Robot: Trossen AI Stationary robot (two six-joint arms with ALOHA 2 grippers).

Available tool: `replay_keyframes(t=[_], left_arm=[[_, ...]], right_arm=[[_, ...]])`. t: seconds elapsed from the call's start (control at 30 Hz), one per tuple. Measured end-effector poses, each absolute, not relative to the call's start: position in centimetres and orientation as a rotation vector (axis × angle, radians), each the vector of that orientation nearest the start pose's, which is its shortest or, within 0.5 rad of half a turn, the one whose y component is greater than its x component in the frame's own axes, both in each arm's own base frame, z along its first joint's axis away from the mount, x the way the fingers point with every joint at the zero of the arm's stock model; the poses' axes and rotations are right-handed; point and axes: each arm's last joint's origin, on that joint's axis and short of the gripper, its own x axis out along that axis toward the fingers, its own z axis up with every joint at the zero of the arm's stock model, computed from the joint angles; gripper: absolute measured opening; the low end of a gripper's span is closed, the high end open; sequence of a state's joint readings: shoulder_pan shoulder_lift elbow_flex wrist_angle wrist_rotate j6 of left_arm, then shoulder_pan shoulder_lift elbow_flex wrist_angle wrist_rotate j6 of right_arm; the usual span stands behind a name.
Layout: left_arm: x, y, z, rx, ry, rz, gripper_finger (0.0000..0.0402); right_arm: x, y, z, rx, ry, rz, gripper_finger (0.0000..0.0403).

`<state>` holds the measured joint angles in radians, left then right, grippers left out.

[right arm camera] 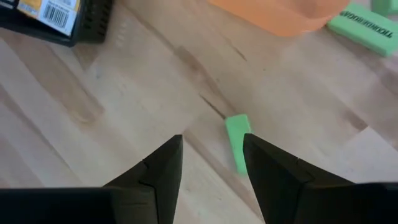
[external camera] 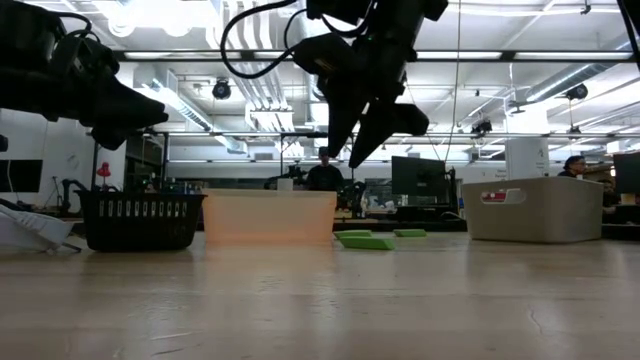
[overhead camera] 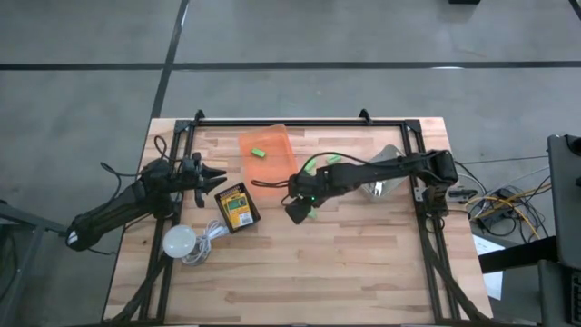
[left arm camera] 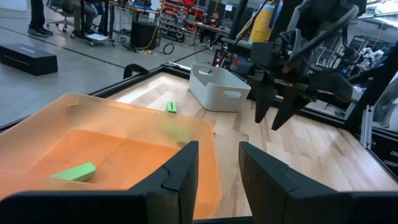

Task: Pick & Place School Supplies
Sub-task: Put the green eraser into the orange bin

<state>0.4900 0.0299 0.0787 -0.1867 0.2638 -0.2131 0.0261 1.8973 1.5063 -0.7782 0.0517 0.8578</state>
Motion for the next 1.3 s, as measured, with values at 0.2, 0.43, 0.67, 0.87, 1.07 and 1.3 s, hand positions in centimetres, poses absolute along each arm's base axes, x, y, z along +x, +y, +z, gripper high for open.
replay_keyframes(t=[0.2, 0.43, 0.67, 0.87, 1.07, 1.3], left_arm=[[8.5, 3.7, 17.0, -0.263, 0.104, 0.239, 0.0119], [8.5, 3.7, 17.0, -0.263, 0.104, 0.239, 0.0119], [8.5, 3.7, 17.0, -0.263, 0.104, 0.239, 0.0119], [8.5, 3.7, 17.0, -0.263, 0.104, 0.239, 0.0119], [8.5, 3.7, 17.0, -0.263, 0.104, 0.239, 0.0119], [8.5, 3.7, 17.0, -0.263, 0.104, 0.239, 0.0119]], right_arm=[[39.1, 0.6, 22.0, 0.712, 1.100, -0.540, 0.0164], [38.8, 0.3, 20.2, 0.651, 1.174, -0.464, 0.0164], [38.7, 0.6, 18.9, 0.719, 1.170, -0.400, 0.0164], [38.5, 0.6, 18.0, 0.765, 1.164, -0.412, 0.0164], [38.6, 0.6, 17.7, 0.742, 1.140, -0.381, 0.0195], [38.1, 0.5, 17.0, 0.660, 1.174, -0.353, 0.0263]])
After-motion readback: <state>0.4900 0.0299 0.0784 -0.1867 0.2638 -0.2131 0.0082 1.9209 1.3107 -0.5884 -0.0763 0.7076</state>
